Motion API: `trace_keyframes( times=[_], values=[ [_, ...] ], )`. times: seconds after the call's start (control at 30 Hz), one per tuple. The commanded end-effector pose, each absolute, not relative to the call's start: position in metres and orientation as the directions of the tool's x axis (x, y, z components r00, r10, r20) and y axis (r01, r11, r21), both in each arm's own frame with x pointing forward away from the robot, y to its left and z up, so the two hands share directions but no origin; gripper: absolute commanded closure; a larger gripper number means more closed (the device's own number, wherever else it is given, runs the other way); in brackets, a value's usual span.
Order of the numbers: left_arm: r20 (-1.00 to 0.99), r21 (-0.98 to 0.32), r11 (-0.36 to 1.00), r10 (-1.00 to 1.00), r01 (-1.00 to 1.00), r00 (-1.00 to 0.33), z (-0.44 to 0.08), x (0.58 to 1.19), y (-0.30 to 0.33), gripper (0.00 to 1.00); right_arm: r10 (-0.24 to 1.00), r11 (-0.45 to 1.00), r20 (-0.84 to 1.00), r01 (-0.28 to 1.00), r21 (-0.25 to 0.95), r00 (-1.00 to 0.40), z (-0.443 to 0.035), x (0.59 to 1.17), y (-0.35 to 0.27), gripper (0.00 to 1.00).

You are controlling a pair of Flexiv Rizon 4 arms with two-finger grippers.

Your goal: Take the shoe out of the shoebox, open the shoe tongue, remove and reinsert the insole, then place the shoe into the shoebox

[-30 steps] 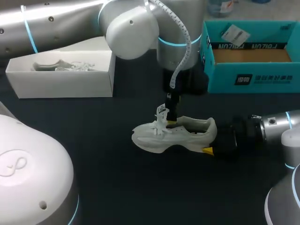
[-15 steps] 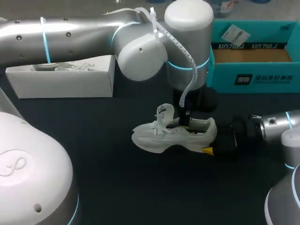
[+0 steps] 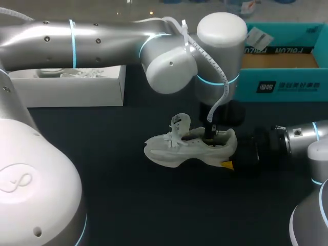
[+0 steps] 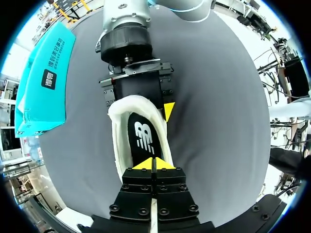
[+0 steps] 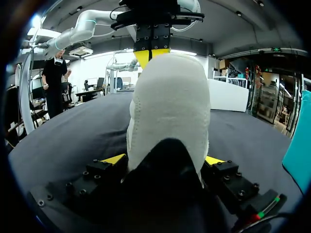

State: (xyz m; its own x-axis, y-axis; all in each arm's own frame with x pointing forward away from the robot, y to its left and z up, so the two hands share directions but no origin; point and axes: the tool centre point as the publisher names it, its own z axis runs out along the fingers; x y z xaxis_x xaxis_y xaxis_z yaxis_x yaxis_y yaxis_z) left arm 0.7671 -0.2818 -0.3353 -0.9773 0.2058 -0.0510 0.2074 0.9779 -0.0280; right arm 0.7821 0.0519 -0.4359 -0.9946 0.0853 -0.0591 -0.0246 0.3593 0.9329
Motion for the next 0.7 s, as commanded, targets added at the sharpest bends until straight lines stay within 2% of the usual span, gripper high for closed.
trace_keyframes(
  times=[0.03, 0.7],
  values=[
    [-0.051, -0.023, 0.981, 0.194, 0.195, -0.98, -0.349, 0.772, -0.282, 1.0, 0.085, 0.363, -0.059, -0.024, 0.932, -0.995, -0.444, 0.781, 0.055, 1.0],
    [-0.043, 0.006, 0.971, 0.239, 0.239, -0.97, -0.384, 0.763, -0.27, 1.0, 0.085, 0.363, -0.059, -0.024, 0.932, -0.995, -0.444, 0.781, 0.055, 1.0]
  ],
)
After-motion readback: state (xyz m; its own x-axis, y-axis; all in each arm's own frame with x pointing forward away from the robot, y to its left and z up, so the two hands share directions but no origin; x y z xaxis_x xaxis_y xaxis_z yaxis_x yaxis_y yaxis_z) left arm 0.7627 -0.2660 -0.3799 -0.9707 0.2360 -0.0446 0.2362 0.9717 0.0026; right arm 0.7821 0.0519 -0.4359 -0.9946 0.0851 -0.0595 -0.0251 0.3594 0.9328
